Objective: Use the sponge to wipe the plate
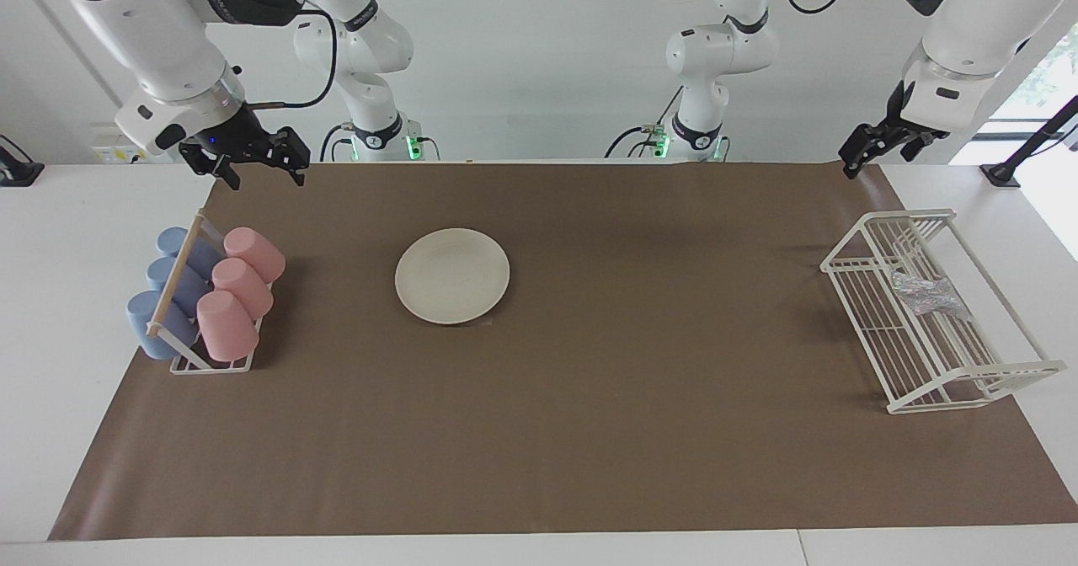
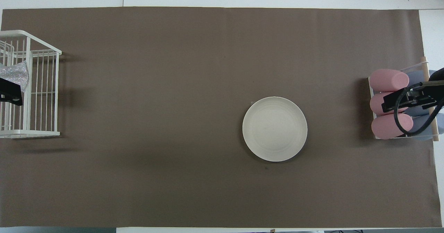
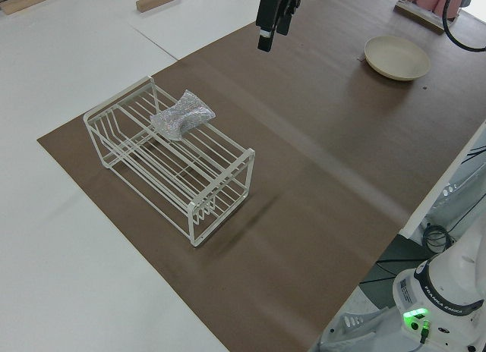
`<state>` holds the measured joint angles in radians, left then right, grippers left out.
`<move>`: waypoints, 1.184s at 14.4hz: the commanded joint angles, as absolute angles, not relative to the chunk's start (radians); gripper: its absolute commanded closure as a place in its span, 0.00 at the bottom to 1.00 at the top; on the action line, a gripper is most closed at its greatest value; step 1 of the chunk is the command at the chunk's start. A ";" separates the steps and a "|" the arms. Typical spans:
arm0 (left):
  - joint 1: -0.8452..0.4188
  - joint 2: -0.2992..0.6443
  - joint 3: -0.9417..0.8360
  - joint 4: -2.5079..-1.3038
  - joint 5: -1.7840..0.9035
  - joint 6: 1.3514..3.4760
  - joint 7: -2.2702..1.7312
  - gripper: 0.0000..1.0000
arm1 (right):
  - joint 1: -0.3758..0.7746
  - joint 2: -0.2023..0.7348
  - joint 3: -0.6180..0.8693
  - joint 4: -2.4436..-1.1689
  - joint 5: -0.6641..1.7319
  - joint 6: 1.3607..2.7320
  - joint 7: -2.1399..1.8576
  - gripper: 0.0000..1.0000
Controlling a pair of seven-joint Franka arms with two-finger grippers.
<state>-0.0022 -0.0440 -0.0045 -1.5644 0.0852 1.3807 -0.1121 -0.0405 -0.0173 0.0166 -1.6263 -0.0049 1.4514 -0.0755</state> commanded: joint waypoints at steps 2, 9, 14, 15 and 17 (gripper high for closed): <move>-0.152 -0.074 0.155 -1.623 0.011 1.374 -0.051 0.00 | -0.046 -0.038 0.017 -1.647 0.014 1.453 -0.097 0.00; -0.163 0.004 0.134 -1.588 0.011 1.462 -0.124 0.00 | -0.046 -0.038 0.017 -1.647 0.014 1.453 -0.097 0.00; -0.150 0.068 0.103 -1.417 -0.008 1.353 -0.121 0.00 | -0.048 -0.038 0.017 -1.647 0.014 1.453 -0.097 0.00; -0.150 0.064 0.101 -1.451 -0.009 1.385 -0.121 0.00 | -0.046 -0.038 0.017 -1.647 0.014 1.453 -0.097 0.00; -0.149 0.057 0.100 -1.506 -0.020 1.437 -0.120 0.00 | -0.046 -0.038 0.018 -1.647 0.014 1.453 -0.097 0.00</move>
